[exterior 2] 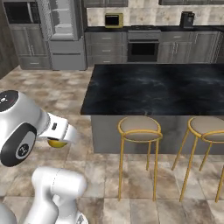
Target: Take the cheese, steak, and lemon from the fridge and place them on the plate on the dining counter to create an appetizer plate.
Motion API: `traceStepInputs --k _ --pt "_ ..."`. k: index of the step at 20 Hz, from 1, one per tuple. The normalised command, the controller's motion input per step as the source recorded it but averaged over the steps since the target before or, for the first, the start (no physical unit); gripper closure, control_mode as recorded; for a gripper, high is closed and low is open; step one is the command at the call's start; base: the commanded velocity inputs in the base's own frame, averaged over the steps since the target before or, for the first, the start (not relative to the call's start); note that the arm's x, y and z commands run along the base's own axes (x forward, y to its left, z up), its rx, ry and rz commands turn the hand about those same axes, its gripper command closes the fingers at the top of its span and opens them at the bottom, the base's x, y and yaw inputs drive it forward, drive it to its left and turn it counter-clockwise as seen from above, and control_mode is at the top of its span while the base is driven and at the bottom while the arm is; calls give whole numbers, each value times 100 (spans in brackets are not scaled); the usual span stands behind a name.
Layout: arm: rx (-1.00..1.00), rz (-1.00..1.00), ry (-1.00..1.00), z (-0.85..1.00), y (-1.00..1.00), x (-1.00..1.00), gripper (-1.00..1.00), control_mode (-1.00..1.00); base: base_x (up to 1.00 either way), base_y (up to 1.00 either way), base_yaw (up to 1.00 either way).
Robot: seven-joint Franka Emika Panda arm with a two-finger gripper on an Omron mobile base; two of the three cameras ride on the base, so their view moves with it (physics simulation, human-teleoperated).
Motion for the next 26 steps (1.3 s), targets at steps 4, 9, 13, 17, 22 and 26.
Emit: traceStepInputs --k 4,9,13,17,22,26 --pt "0 0 0 0 0 0 100 100 0 -100 0" --pt "0 0 0 0 0 0 100 100 0 -100 0" --pt "0 0 0 0 0 0 100 100 0 -100 0" --pt "0 0 0 0 0 0 100 100 0 -100 0" --pt "0 0 0 0 0 0 100 100 0 -100 0" --pt "0 0 0 0 0 0 100 100 0 -100 0"
